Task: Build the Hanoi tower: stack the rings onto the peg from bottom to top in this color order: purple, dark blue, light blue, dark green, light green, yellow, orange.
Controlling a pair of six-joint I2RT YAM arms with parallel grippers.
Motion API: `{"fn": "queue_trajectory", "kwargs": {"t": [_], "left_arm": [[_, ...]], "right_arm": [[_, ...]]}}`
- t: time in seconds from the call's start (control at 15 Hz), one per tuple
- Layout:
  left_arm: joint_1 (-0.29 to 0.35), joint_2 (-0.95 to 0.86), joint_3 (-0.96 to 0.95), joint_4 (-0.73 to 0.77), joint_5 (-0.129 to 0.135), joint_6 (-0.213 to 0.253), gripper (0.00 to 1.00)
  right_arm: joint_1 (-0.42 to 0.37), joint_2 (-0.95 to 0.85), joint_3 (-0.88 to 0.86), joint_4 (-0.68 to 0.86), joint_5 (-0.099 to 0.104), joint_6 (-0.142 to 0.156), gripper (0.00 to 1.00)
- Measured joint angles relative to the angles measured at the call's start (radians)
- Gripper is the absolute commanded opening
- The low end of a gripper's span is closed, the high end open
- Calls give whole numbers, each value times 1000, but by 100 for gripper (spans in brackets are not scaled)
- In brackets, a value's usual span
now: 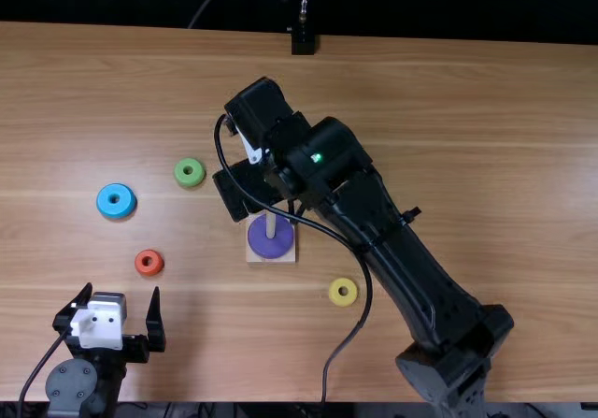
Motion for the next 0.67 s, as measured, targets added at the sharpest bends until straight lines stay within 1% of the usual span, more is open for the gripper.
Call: {"fn": "queue_trajectory", "kwargs": {"t": [0.2, 0.47, 0.67], "left_arm": [[0, 0, 0, 0, 0, 0, 100], [0, 0, 0, 1, 0, 0, 100], [0, 0, 0, 0, 0, 0, 100]], "right_arm": [[-33, 13, 1, -3, 0, 0, 100], [-134, 48, 1, 5, 2, 0, 100], [-180, 113, 1, 8, 6, 0, 100]]}}
